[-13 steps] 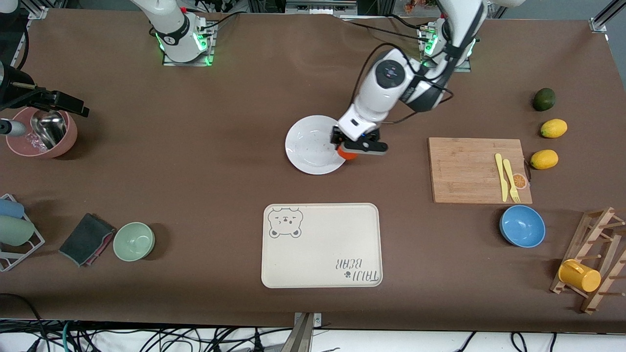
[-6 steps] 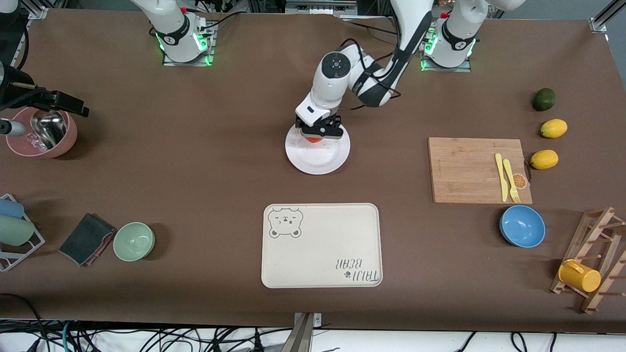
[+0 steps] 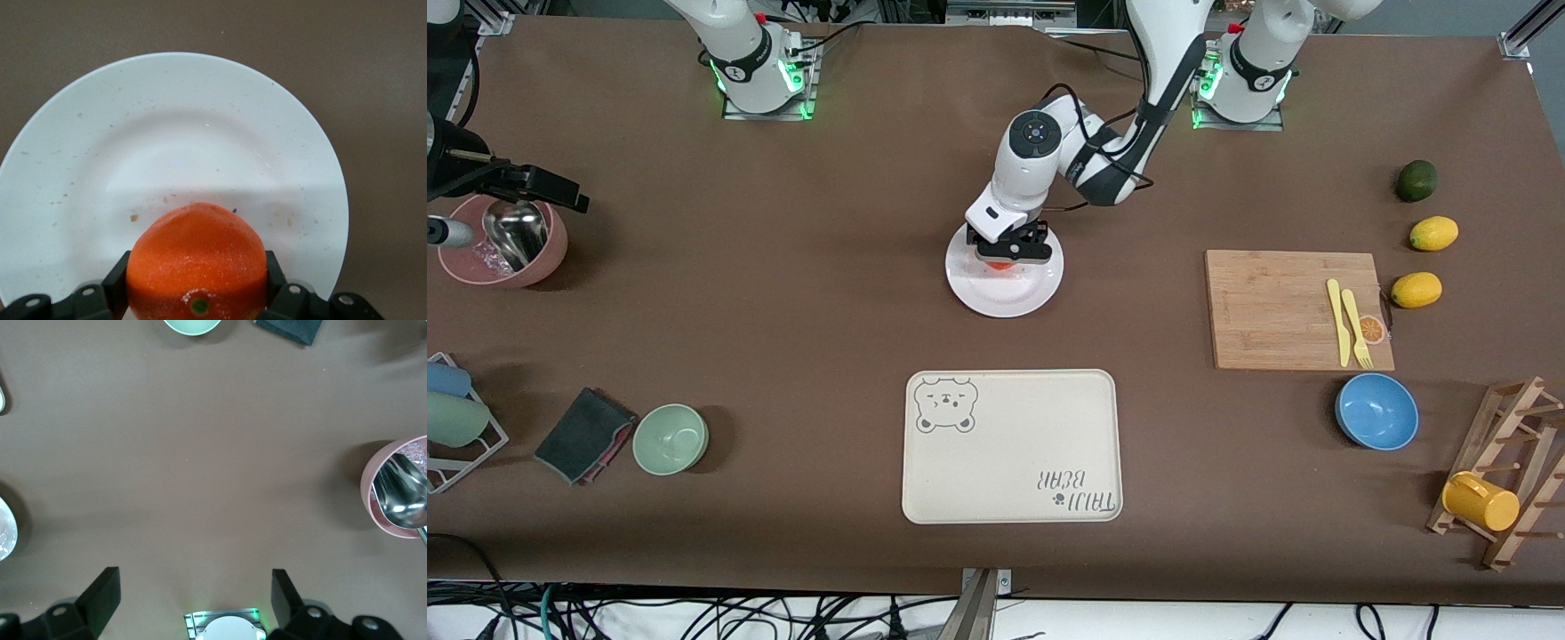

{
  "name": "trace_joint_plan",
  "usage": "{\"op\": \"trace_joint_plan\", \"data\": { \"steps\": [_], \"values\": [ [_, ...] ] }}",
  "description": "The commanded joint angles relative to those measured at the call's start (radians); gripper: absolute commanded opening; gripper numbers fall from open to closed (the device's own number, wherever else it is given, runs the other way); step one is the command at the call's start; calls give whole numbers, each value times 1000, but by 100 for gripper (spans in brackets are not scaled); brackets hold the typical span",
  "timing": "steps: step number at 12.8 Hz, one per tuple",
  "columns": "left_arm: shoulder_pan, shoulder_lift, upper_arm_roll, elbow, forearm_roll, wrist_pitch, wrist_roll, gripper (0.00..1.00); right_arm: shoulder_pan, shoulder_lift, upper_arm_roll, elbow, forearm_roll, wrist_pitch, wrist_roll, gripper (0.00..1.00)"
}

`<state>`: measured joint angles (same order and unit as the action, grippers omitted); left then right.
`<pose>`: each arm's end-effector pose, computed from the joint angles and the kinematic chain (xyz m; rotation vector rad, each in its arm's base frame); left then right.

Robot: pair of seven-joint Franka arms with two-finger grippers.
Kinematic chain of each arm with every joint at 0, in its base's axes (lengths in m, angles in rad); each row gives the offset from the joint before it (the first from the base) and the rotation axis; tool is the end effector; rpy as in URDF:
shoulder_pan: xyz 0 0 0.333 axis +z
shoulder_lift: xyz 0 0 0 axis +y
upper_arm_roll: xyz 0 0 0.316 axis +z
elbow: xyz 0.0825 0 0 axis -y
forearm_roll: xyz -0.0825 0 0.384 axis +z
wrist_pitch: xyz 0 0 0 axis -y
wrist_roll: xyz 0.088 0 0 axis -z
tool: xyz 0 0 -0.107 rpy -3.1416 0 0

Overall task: Place orange and plate with both arms
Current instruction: 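Open the left gripper to release the orange and withdraw it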

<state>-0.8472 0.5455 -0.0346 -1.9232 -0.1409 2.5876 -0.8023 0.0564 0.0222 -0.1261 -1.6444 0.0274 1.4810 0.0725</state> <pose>0.4086 -0.4903 0.2157 2.9870 0.0629 0.0075 0.5453 -0.0342 0.5712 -3.0960 0.2210 0.2886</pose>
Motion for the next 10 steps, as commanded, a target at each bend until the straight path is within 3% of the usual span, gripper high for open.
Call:
{"op": "trace_joint_plan", "data": {
  "steps": [1,6,10],
  "values": [
    [-12,-4,28,18,-16,-14,5,100,-1,-2,-1,3,0,-10,-7,100],
    [31,-61,33,3,-11,-15,0,100,-1,-2,-1,3,0,-10,-7,100],
    [161,-231,32,-46,-13,-15,9,100,-1,4,-1,3,3,-10,-7,100]
  ]
}}
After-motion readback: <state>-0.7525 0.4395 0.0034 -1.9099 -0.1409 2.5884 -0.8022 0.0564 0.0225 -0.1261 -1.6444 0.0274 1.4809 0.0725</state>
